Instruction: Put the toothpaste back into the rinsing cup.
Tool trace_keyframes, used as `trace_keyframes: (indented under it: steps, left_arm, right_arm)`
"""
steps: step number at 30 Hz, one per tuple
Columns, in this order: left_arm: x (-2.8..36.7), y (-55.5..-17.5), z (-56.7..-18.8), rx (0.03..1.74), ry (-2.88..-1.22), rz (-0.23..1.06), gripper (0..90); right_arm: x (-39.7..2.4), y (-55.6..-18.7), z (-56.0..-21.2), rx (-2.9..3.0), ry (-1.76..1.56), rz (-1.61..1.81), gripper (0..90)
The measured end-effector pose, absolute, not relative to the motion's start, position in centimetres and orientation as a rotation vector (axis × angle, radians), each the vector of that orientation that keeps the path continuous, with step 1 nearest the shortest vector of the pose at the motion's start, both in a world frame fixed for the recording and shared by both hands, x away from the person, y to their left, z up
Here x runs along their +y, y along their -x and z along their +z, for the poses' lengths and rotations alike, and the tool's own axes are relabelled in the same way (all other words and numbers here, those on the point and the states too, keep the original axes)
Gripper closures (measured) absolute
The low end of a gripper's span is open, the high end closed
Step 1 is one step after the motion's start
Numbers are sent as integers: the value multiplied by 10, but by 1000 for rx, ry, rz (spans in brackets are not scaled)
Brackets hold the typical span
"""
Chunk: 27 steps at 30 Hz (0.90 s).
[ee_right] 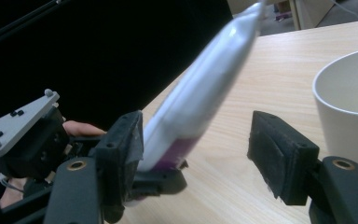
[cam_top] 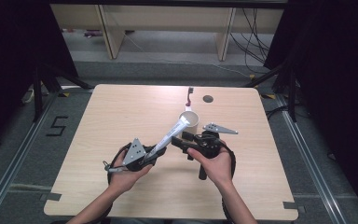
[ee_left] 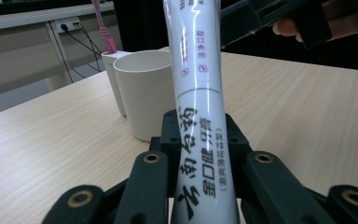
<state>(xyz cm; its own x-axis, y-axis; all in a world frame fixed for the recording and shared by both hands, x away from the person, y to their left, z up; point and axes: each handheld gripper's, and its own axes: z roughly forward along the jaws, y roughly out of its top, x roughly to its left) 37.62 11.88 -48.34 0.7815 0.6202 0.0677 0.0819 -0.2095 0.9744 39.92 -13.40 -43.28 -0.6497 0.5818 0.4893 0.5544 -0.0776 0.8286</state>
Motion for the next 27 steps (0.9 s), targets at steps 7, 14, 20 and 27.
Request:
trace_keyframes:
  steps: [7,14,20,27]
  left_arm:
    - [116,-376,-483,553,-1733,541,759]
    - [111,-374,-485,540,-1729,526,759]
    - [110,-373,-484,541,-1741,546,758]
    - [107,-372,-484,541,-1733,553,757]
  right_arm:
    - [-126,-403,-432,2121,-1347,1882,332]
    - [-119,-407,-432,2122,-1358,1884,313]
    - [-117,-409,-432,2113,-1342,1881,331]
    - [-115,-409,-433,2108,-1349,1913,424]
